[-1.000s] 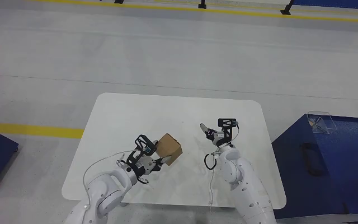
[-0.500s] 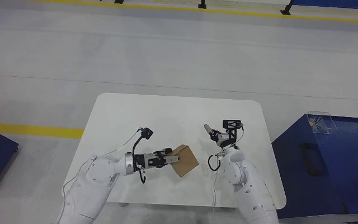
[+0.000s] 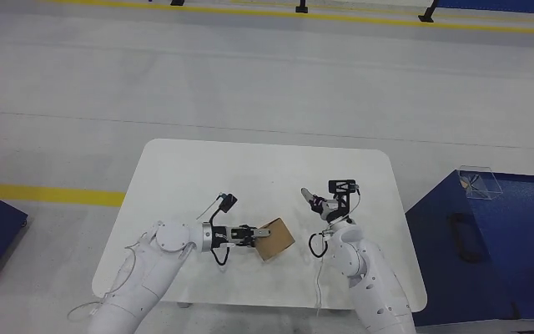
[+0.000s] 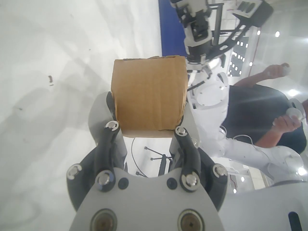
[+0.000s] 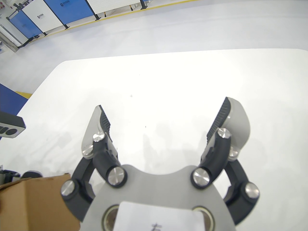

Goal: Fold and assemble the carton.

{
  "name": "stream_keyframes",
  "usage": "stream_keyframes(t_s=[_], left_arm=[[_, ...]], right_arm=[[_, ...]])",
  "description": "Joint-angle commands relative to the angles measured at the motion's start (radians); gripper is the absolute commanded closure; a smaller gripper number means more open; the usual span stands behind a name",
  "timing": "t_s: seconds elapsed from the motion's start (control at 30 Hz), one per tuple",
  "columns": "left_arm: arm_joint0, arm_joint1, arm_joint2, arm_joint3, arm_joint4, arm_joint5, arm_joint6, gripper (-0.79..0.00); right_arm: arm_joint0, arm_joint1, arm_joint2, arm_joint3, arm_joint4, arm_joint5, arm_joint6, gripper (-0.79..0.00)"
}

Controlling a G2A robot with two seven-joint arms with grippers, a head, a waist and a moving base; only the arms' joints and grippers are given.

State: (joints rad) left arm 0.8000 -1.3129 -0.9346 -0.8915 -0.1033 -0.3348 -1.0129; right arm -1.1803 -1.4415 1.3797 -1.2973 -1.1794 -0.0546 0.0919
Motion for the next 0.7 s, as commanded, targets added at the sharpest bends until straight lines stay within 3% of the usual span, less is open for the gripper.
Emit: stream_keyframes(t_s=[0.0,0.03,0.1,0.13,0.37,0.47,0.57,0.63,0.67], left_arm=[[-0.015,-0.007,0.018,0.026,0.018,0.013,0.02,0.0],[-0.019,-0.01,0.023,0.035,0.016,0.014,0.029,-0.102],[-0.031,-0.013,0.029,0.069,0.026,0.027,0.035,-0.391],[-0.035,-0.015,0.027,0.081,0.02,0.025,0.043,-0.785],[-0.042,0.001,0.001,0.076,0.078,0.036,0.086,-0.785],[-0.021,0.021,-0.033,0.008,0.126,0.063,0.114,-0.785],[0.031,0.049,-0.083,-0.131,0.213,0.085,0.177,-0.785],[0.097,0.069,-0.128,-0.267,0.273,0.071,0.246,-0.354],[0.134,0.078,-0.143,-0.339,0.324,0.075,0.276,-0.259]], right_arm=[[0.003,0.0,-0.004,0.004,-0.002,0.002,0.001,-0.785],[0.003,0.0,-0.004,0.004,-0.002,0.002,0.001,-0.785],[0.003,0.0,-0.004,0.004,-0.002,0.002,0.001,-0.785],[0.003,0.0,-0.004,0.004,-0.002,0.002,0.001,-0.785],[0.003,0.0,-0.004,0.004,-0.002,0.002,0.001,-0.785],[0.003,0.0,-0.004,0.004,-0.002,0.002,0.001,-0.785],[0.003,0.0,-0.004,0.004,-0.002,0.002,0.001,-0.785],[0.003,0.0,-0.004,0.004,-0.002,0.002,0.001,-0.785],[0.003,0.0,-0.004,0.004,-0.002,0.002,0.001,-0.785]])
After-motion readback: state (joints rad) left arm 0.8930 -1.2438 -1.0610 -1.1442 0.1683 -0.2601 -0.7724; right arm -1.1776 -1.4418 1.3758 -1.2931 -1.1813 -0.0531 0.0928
